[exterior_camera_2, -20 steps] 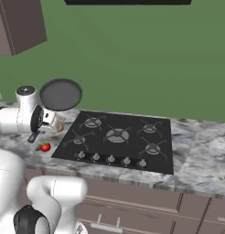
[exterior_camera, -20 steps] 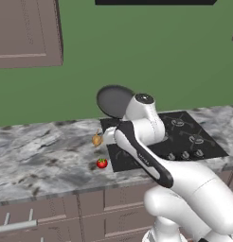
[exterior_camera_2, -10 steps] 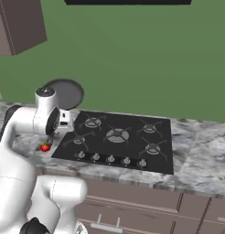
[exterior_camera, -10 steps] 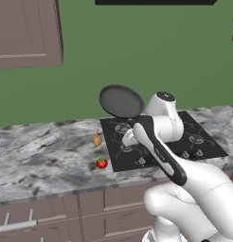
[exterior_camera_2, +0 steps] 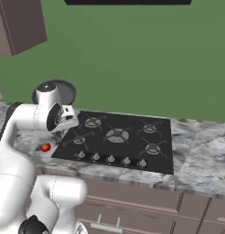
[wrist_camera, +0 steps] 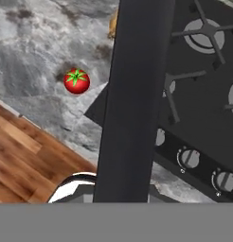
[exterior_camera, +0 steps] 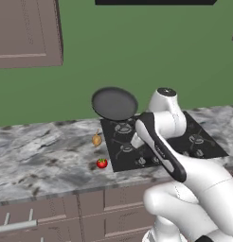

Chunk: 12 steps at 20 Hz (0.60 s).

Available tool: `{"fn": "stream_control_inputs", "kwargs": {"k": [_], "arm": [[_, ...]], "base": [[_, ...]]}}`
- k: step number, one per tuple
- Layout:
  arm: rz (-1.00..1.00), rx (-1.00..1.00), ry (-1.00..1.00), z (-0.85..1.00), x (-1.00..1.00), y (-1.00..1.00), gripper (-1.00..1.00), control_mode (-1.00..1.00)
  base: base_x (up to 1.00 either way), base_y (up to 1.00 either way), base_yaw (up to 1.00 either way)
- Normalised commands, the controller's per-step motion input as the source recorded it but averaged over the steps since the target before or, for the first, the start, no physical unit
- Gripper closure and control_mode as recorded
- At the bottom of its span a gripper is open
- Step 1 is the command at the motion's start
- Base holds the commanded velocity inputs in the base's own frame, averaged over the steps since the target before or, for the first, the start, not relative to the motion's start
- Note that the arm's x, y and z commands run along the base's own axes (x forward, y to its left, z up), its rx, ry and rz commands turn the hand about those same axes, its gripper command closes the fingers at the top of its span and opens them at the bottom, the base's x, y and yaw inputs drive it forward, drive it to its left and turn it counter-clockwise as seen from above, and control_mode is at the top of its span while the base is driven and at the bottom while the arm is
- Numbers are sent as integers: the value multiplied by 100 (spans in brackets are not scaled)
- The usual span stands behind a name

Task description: Place the pan on the front left burner on the stove. Then place the tomato and the onion in the pan and turn on the front left burner.

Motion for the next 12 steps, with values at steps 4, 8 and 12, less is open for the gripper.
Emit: {"fn": "stream_control_inputs", "kwargs": {"k": [4, 8, 12], "arm": [[21, 1, -2, 0, 13, -69, 100, -100], [25, 0, 0, 0, 39, -50, 100, -100], [21, -2, 0, 0, 28, -48, 100, -100]], "base": [[0, 0, 0], [0, 0, 0], [0, 0, 0]]}}
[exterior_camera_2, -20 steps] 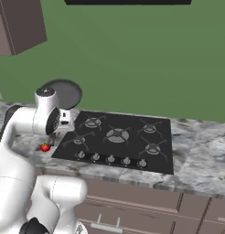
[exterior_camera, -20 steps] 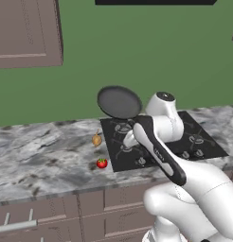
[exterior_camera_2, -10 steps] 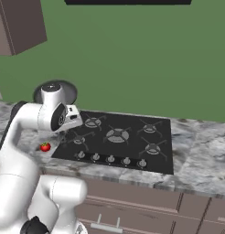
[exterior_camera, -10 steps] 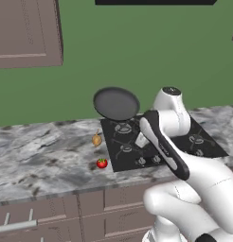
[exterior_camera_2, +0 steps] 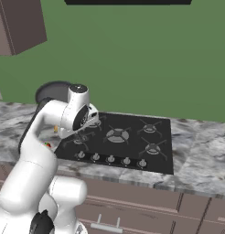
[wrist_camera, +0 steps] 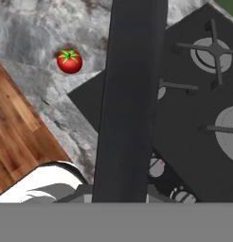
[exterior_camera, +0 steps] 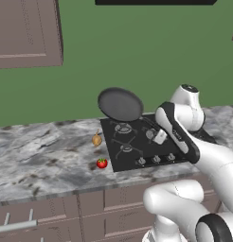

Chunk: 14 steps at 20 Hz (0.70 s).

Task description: Place the pan on the front left burner on the stove. Then place the tomato and the onion in the pan and turn on the front left burner.

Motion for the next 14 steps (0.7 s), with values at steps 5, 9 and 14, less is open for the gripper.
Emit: {"fn": "stream_control_inputs", "kwargs": {"k": [5, 9, 14], "arm": [[23, -8, -5, 0, 30, -45, 100, -100], [30, -10, -3, 0, 26, -37, 100, -100], [34, 0, 2, 0, 27, -38, 100, -100]], "base": [[0, 0, 0], [0, 0, 0], [0, 0, 0]]}}
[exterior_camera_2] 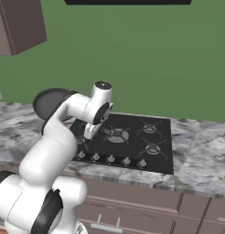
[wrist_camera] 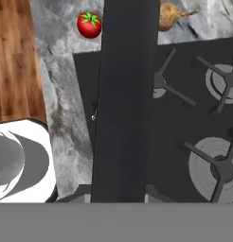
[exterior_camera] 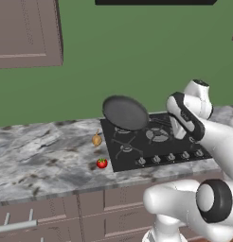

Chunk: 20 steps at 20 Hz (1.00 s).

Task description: Place the pan on the front left burner on the stove. Then place the tomato and the onion in the pan and turn on the front left burner.

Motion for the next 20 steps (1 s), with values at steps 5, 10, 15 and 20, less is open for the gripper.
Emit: {"fn": "stream_control_inputs", "kwargs": {"k": [5, 10, 15, 20], "arm": [[16, -2, 20, -4, 42, -13, 100, -100], [-1, -9, 13, -5, 29, 0, 100, -100], [-2, -12, -12, -12, -2, -8, 100, -100], [1, -18, -24, -15, 0, -16, 100, -100]], "base": [[0, 0, 0], [0, 0, 0], [0, 0, 0], [0, 0, 0]]}}
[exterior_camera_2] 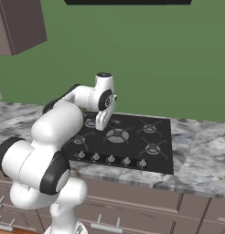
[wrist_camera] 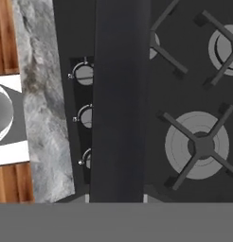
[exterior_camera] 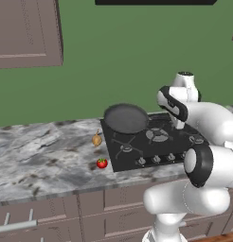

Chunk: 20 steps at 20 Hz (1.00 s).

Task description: Place the pan on the front left burner on the stove. Then place the tomato and the onion in the pan and turn on the front left burner.

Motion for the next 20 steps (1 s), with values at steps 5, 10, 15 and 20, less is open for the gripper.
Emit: {"fn": "stream_control_inputs", "kwargs": {"k": [5, 10, 15, 20], "arm": [[5, -3, -4, -33, 1, -20, 100, -100], [5, 1, 0, -31, 16, -25, 100, -100], [1, 0, 0, -6, 28, -14, 100, -100], [0, 0, 1, -10, 7, -2, 100, -100]], "base": [[0, 0, 0], [0, 0, 0], [0, 0, 0], [0, 0, 0]]}}
